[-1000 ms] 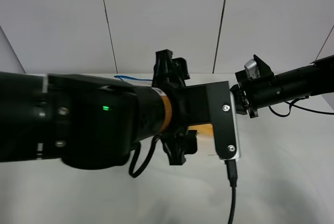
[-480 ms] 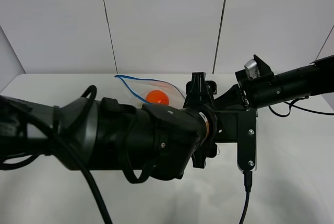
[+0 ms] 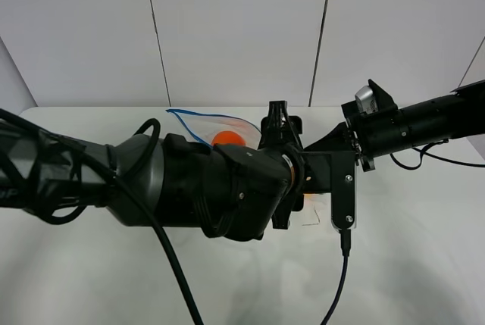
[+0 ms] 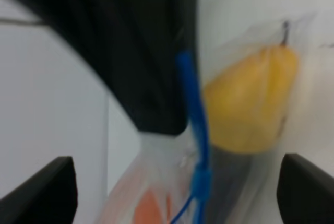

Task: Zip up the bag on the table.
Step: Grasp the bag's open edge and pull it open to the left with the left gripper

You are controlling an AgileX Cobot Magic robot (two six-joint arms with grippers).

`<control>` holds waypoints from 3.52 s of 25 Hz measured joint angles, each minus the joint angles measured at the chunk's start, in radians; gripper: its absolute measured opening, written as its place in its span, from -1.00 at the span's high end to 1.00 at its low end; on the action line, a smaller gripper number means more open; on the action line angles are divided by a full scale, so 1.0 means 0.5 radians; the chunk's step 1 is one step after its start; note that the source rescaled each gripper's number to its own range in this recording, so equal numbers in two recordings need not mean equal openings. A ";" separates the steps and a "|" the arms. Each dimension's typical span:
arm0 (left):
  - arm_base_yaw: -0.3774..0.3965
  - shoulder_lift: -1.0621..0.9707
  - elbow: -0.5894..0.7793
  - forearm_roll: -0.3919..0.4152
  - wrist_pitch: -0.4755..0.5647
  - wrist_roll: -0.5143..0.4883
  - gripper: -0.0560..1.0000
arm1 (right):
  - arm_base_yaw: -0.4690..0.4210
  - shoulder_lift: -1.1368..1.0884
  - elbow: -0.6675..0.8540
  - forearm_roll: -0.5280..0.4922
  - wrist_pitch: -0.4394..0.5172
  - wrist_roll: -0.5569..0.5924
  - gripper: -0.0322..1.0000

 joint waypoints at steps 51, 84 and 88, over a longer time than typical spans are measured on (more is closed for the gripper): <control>-0.051 0.002 0.000 -0.089 0.083 0.318 0.89 | 0.000 0.000 0.000 -0.008 0.002 0.000 0.94; 0.755 -0.263 0.151 -0.520 0.136 0.857 0.89 | 0.000 -0.007 -0.002 -0.038 0.004 0.022 0.94; 0.835 -0.263 0.155 -0.521 0.134 0.859 0.89 | 0.000 -0.007 -0.002 -0.038 0.004 0.022 0.94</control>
